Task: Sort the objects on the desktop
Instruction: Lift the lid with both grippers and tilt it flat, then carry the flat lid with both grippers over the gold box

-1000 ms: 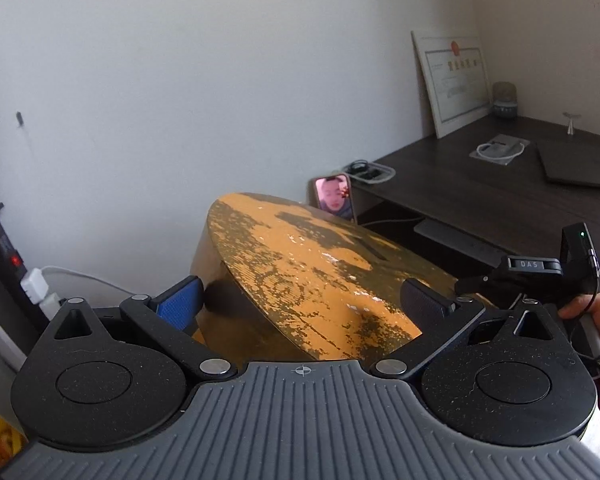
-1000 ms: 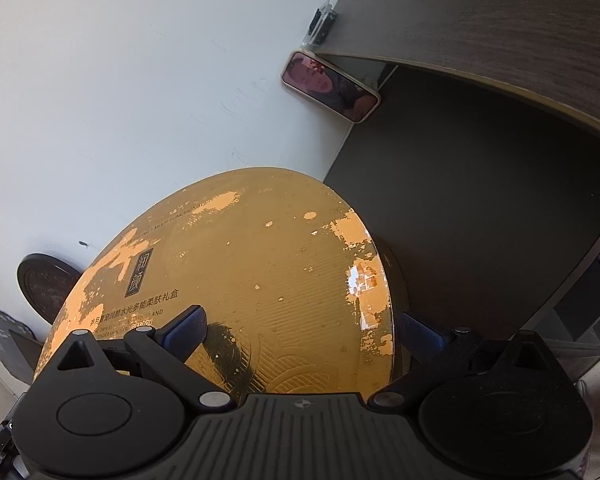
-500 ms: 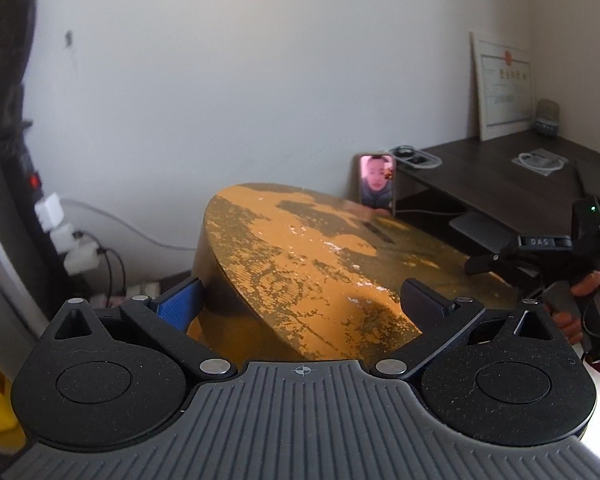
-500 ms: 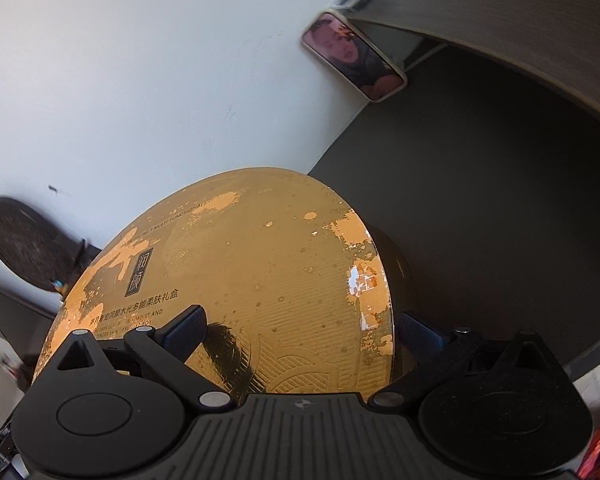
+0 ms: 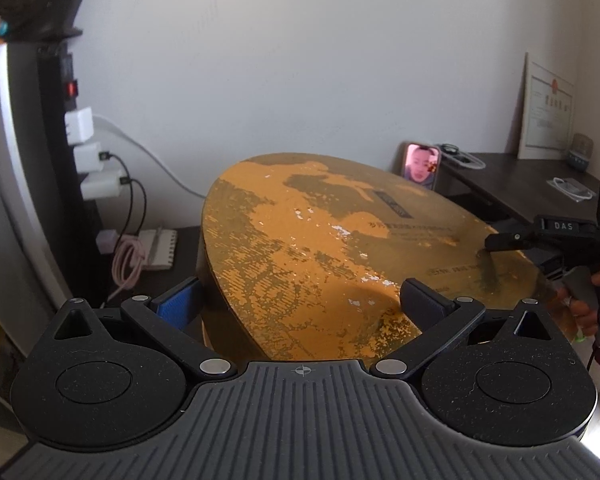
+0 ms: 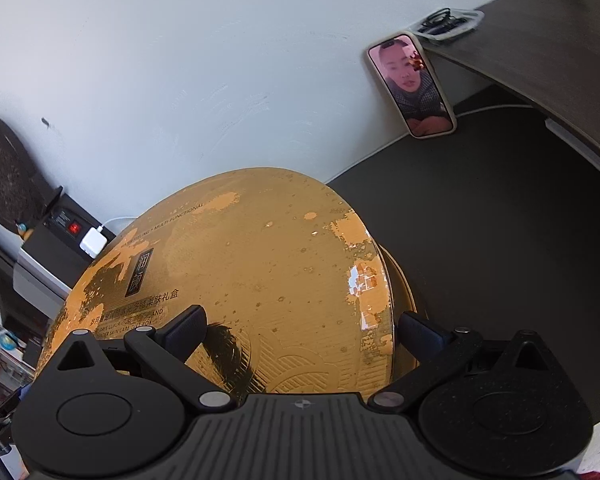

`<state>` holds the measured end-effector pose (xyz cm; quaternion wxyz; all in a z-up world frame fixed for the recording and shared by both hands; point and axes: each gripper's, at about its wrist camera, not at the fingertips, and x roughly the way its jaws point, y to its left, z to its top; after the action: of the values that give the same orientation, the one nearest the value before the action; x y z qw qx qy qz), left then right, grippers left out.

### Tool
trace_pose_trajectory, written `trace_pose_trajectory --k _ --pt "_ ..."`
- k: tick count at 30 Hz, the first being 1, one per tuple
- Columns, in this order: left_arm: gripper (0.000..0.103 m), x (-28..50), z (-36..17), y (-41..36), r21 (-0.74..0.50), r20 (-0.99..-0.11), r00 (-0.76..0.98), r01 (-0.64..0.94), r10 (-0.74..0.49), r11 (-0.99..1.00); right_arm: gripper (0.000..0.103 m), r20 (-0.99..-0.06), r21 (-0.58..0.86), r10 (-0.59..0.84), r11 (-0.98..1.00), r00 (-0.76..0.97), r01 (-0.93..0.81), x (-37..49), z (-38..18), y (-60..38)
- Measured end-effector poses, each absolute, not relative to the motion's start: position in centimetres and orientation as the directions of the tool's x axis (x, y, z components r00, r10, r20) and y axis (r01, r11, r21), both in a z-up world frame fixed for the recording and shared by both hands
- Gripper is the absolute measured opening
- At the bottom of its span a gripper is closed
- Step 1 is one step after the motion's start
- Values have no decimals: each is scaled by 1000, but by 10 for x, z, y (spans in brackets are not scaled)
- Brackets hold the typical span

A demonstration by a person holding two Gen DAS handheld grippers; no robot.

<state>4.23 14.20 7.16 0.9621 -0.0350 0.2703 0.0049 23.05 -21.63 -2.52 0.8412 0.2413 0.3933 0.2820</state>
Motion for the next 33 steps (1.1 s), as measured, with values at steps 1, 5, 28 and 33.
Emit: trace_pose_trajectory --k 1,5,28,33 --pt "102 44 68 145 -75 -521 854 -32 -12 997 103 -530 619 659 731 533 -289 230 -26 -214" --pt "102 52 52 156 -121 -528 849 -44 -27 992 103 -545 584 632 758 550 -292 231 -28 -208" --pt "103 93 2 189 -226 -582 812 -119 -36 967 103 -589 469 549 830 593 -303 242 -34 -168" --pt "103 98 -5 193 -240 -590 806 -128 -40 962 103 -596 459 541 836 593 -301 243 -35 -164"
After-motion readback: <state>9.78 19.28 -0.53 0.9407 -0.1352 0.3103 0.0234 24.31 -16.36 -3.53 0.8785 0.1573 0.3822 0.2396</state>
